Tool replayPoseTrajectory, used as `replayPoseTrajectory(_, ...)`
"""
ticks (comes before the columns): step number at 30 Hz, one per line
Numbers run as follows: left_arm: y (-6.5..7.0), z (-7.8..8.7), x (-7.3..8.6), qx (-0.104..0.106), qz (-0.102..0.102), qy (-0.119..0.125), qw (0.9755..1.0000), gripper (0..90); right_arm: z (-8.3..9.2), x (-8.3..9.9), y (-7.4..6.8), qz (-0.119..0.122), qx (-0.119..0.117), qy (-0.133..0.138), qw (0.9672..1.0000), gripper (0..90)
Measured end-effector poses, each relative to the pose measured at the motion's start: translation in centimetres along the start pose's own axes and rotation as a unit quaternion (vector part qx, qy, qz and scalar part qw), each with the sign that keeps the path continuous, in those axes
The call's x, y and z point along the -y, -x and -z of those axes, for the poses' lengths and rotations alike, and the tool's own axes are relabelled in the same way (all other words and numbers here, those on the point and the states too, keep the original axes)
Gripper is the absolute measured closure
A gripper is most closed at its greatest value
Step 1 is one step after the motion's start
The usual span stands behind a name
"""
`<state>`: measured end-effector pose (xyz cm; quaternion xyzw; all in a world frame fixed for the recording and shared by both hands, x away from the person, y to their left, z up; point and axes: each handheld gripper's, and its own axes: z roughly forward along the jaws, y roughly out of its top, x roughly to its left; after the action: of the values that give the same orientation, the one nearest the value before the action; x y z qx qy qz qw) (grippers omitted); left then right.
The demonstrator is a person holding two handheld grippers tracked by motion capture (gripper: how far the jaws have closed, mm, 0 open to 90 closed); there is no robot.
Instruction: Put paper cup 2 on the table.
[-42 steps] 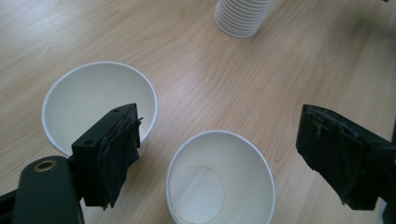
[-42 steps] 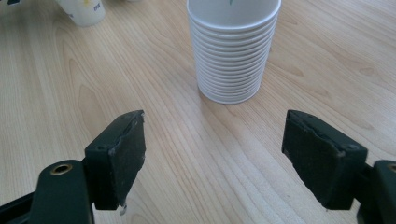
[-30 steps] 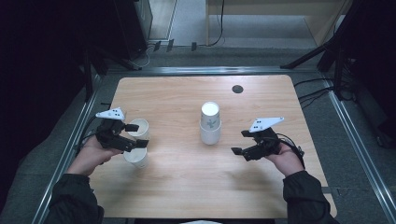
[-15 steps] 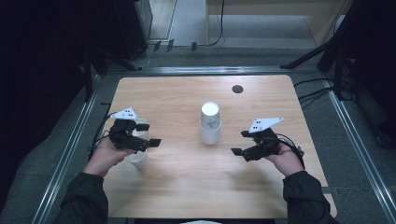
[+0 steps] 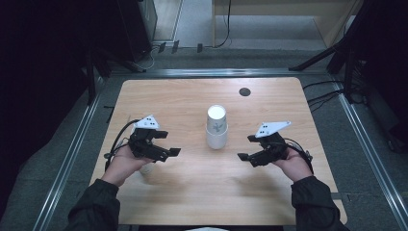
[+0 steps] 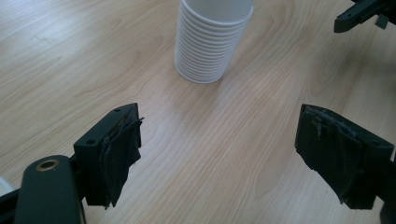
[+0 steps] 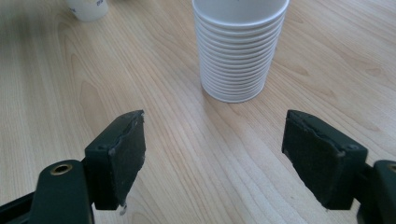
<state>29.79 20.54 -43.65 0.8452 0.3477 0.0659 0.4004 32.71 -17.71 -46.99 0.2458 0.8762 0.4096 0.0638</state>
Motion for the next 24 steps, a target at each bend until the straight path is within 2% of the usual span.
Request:
replayPoseTrajectory(6, 1.3, -1.2, -0.3, 0.007, -0.015, -0.014, 0.9998, 14.7, -0.1, 0.0, -0.1, -0.004, 0.000, 0.007, 1.0000, 21.7)
replayPoseTrajectory(12, 2.7, -2.3, -0.5, 0.005, -0.023, -0.012, 0.9996, 14.7, -0.1, 0.0, -0.2, -0.002, -0.002, 0.003, 1.0000, 21.7)
replayPoseTrajectory(17, 3.8, -3.2, -0.6, -0.002, -0.035, -0.003, 0.9994, 14.7, -0.3, 0.0, -0.4, 0.003, -0.003, 0.000, 1.0000, 21.7)
replayPoseTrajectory(24, 4.6, -4.1, -0.3, -0.007, -0.031, 0.012, 0.9994, 14.6, -0.5, -0.2, -0.7, 0.010, -0.009, 0.001, 0.9999, 21.7)
